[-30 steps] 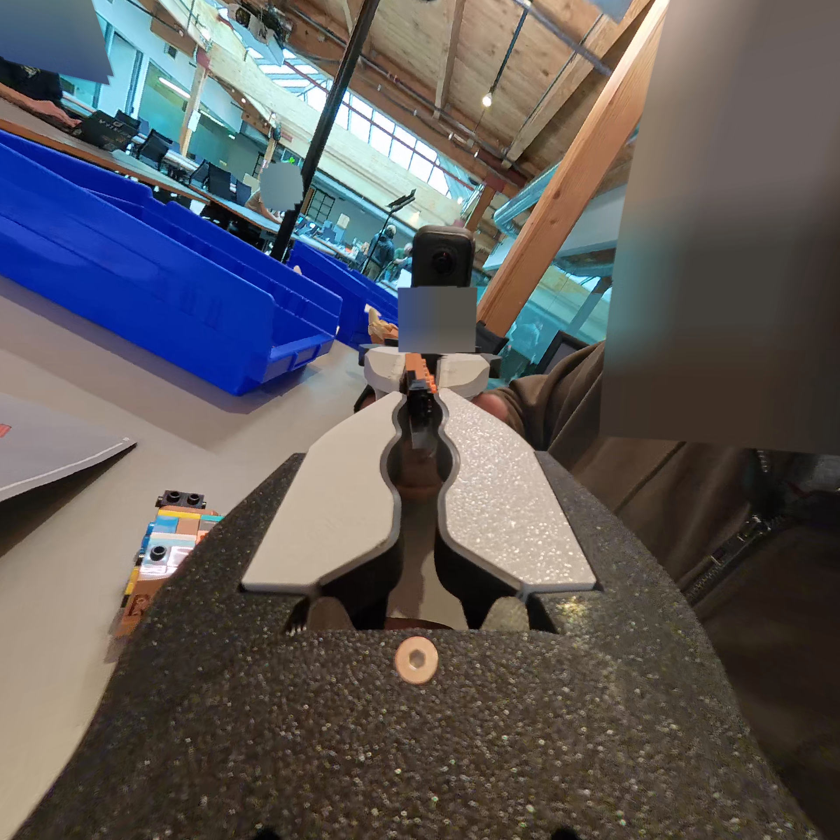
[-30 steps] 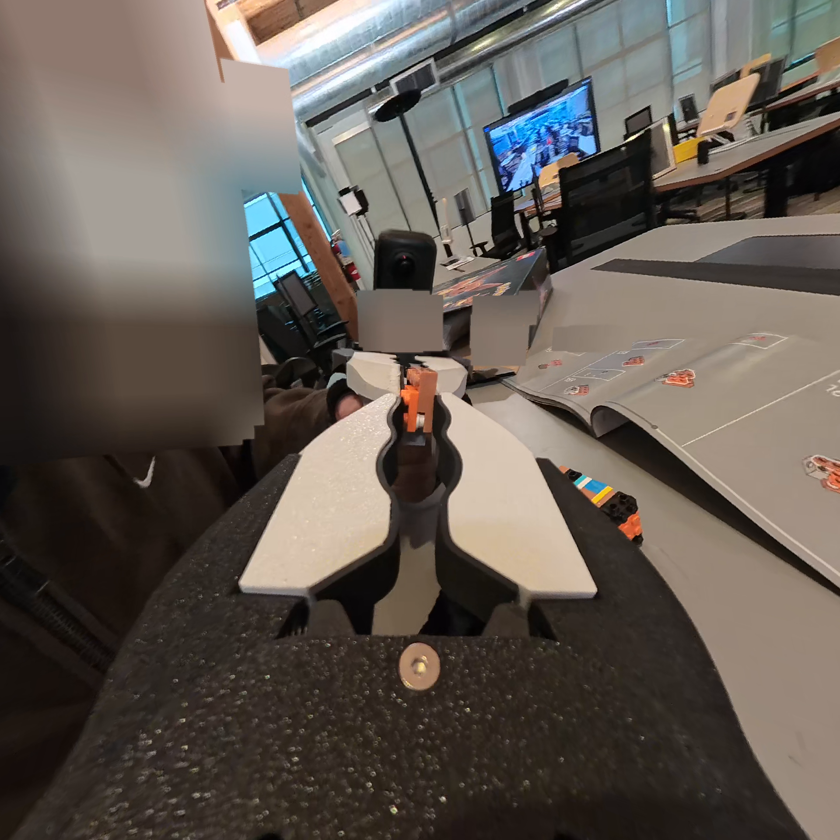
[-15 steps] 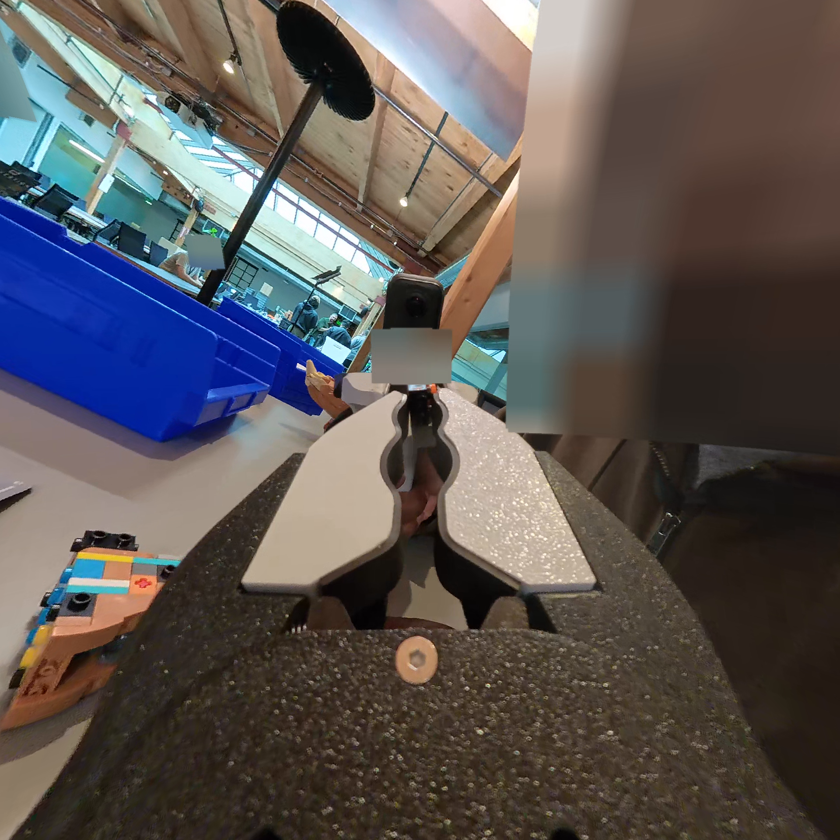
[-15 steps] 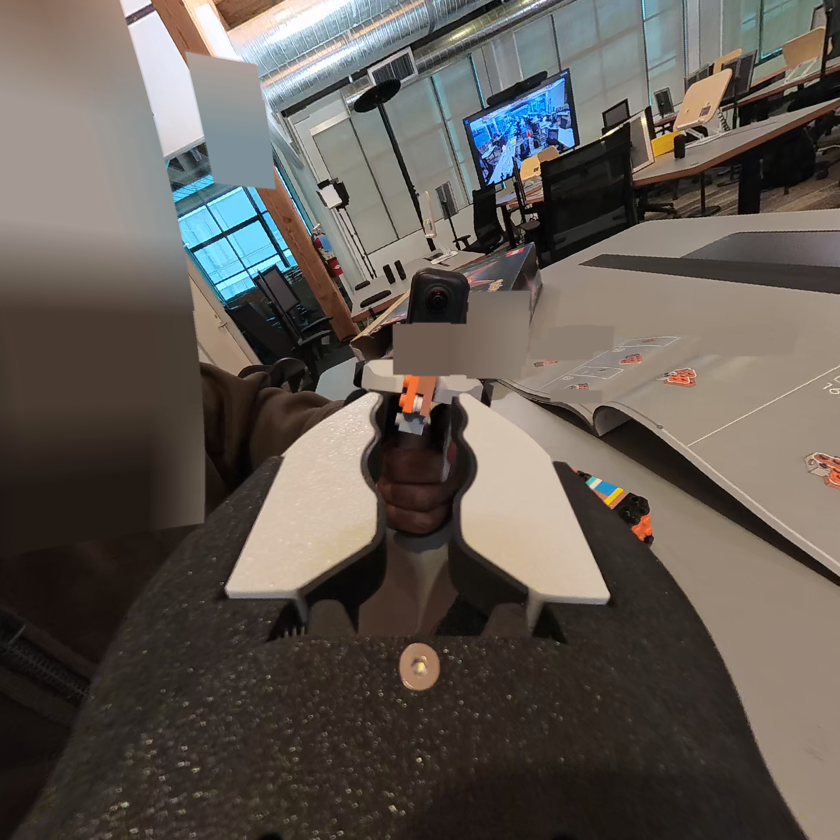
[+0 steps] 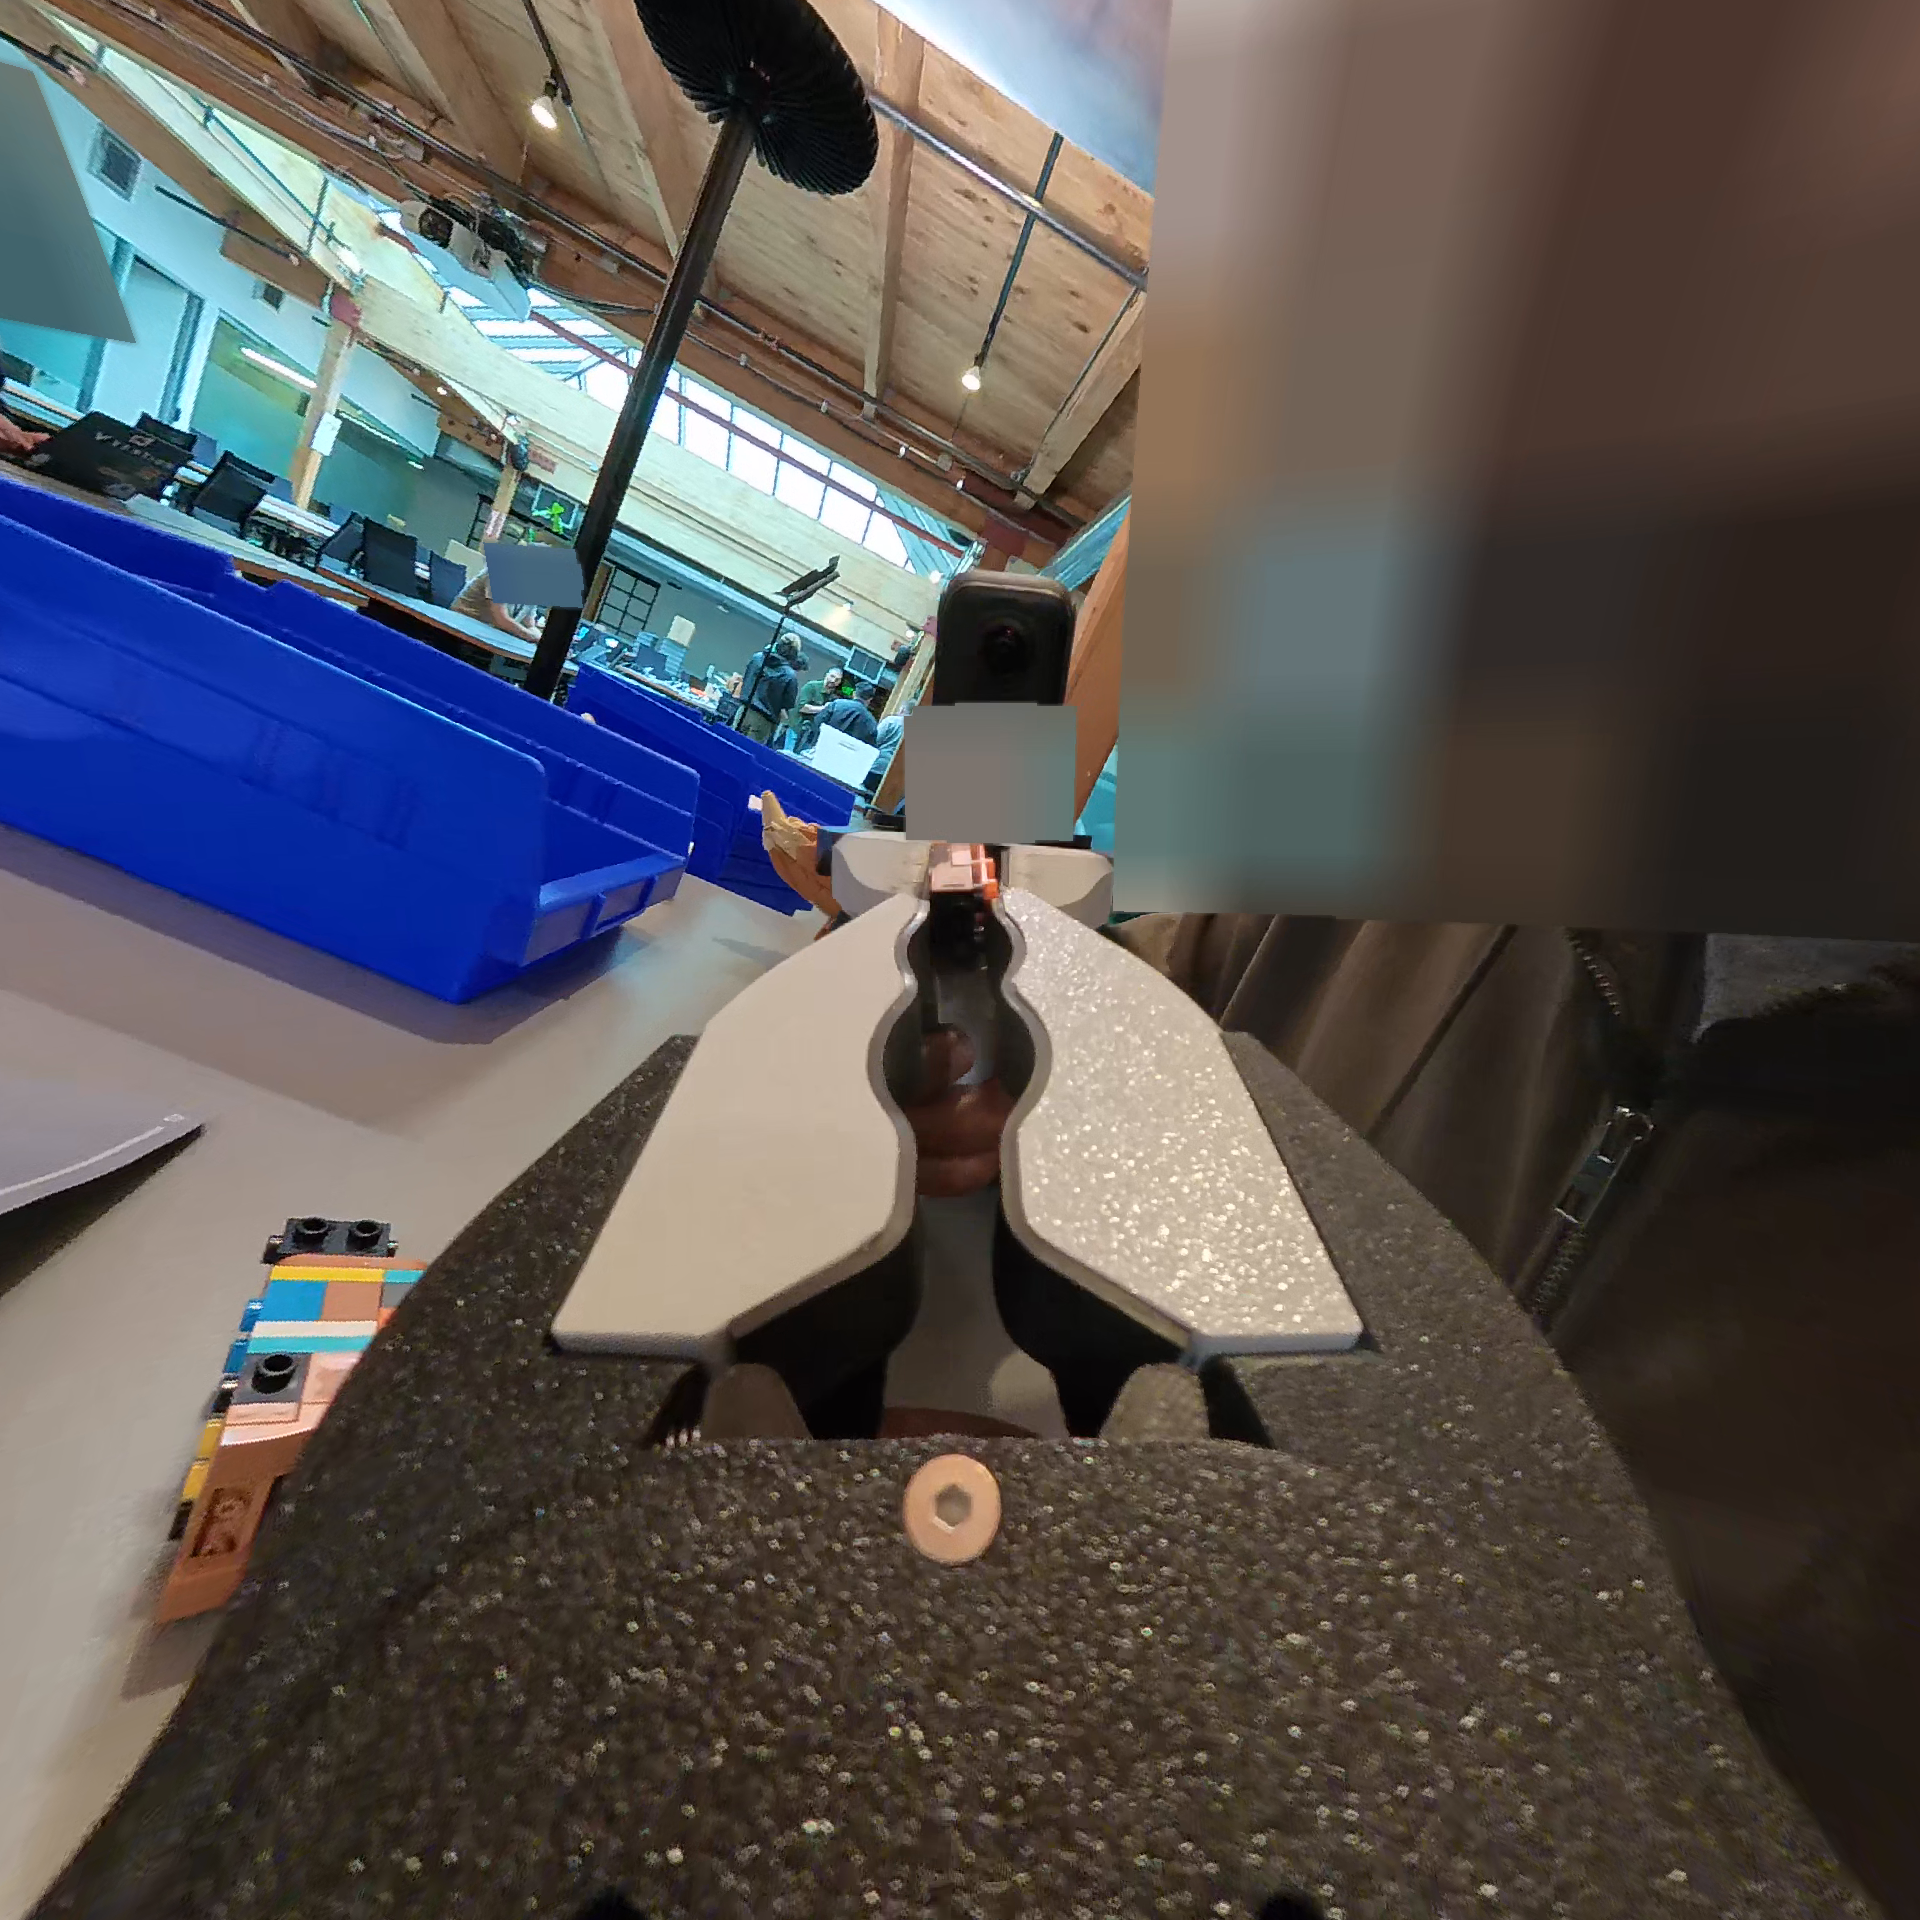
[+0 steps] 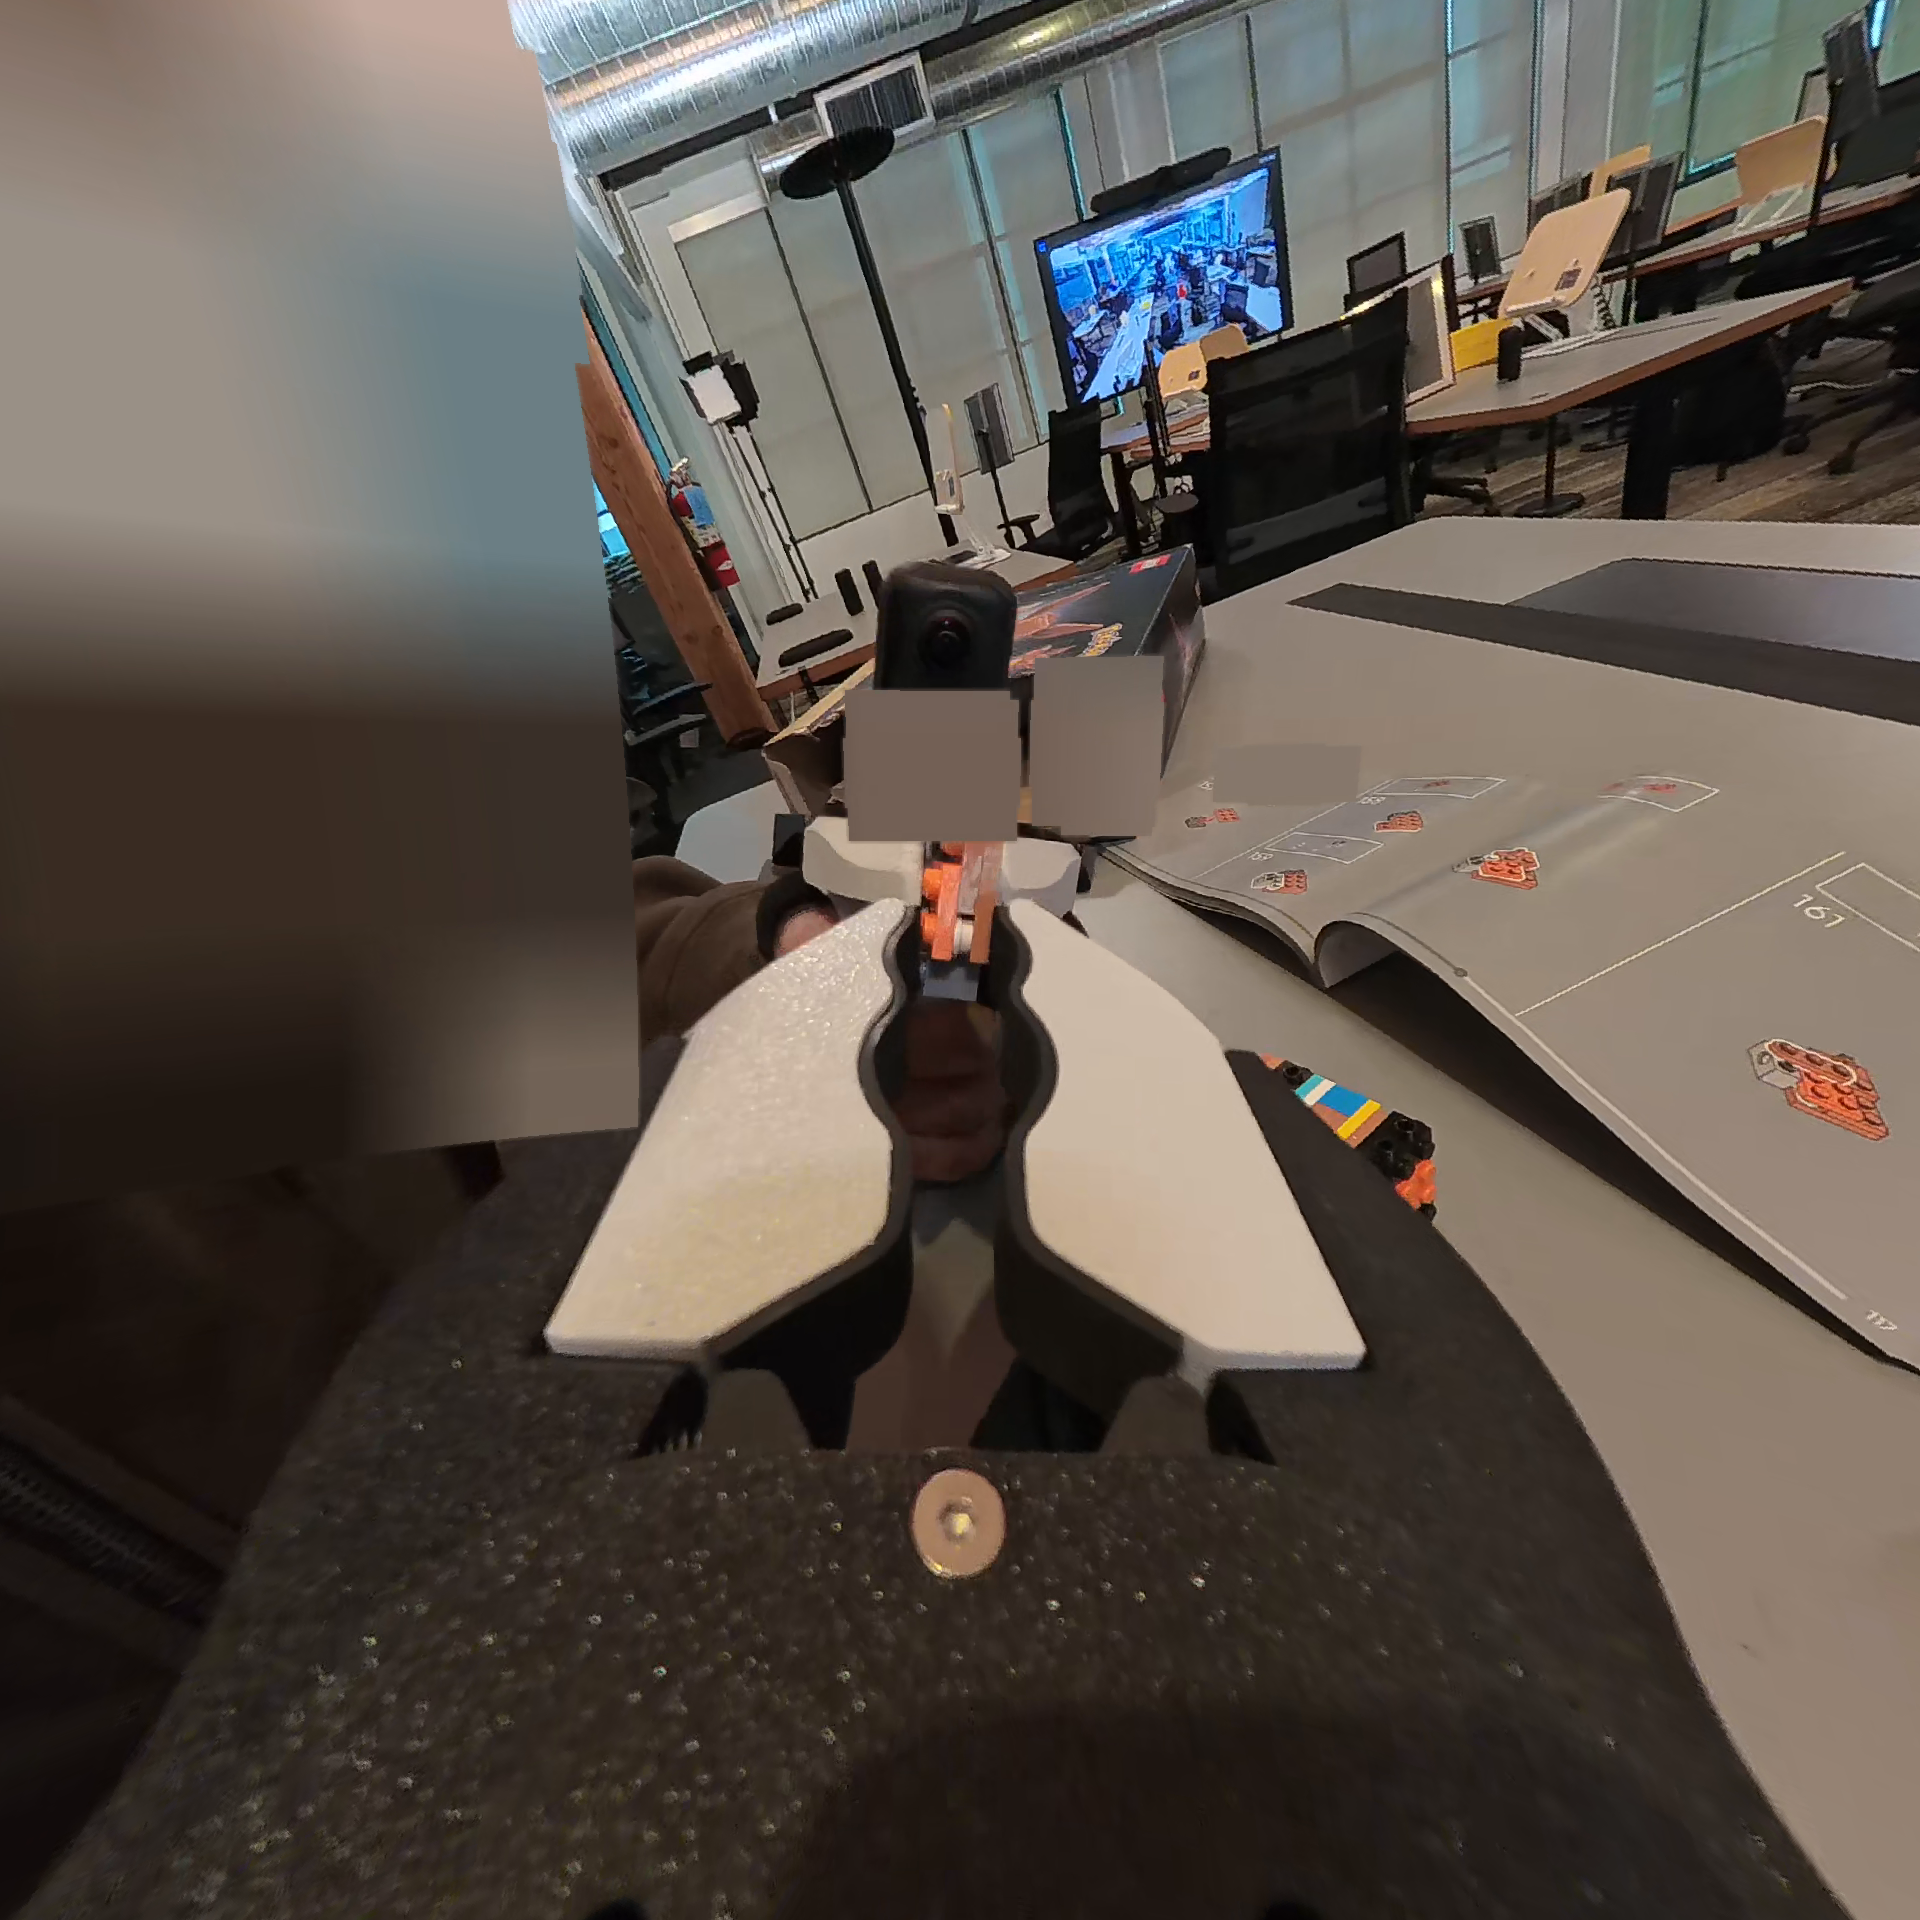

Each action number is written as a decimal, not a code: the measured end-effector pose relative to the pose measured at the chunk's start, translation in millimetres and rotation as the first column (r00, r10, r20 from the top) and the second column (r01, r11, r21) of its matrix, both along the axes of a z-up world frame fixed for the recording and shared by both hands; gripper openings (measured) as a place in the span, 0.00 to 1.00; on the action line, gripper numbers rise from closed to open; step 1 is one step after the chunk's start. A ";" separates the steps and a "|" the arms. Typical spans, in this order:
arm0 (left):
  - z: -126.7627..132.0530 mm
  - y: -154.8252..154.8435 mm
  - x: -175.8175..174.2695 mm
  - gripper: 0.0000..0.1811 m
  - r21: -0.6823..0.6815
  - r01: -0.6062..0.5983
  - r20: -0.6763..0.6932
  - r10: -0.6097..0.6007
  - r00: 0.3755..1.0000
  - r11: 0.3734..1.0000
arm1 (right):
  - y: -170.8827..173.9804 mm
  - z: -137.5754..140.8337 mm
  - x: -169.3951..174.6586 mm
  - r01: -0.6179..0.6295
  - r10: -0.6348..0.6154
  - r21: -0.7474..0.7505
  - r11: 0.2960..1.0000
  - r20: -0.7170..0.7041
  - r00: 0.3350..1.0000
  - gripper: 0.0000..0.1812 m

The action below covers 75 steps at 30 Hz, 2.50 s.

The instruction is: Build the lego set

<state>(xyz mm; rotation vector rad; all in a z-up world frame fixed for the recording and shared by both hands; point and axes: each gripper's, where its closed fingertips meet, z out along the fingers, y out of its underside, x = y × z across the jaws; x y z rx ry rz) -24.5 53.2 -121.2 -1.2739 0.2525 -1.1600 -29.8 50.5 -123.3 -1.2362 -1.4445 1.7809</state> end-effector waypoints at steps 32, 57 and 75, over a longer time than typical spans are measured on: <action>-17.2 8.3 1.1 0.05 -0.121 -0.033 -0.113 0.019 0.993 0.992 | 14.5 -8.2 0.5 -0.059 0.065 -0.134 0.989 0.037 0.997 0.06; -19.2 15.5 -8.9 0.11 -0.127 -0.115 -0.162 0.093 0.982 0.985 | 28.7 -10.8 0.1 -0.065 0.085 -0.353 0.933 0.041 0.996 0.06; -29.9 16.5 -10.6 0.22 0.413 -0.272 -0.664 0.492 0.563 0.869 | 30.2 -22.2 -4.7 -0.093 0.200 -0.642 0.761 0.096 0.975 0.06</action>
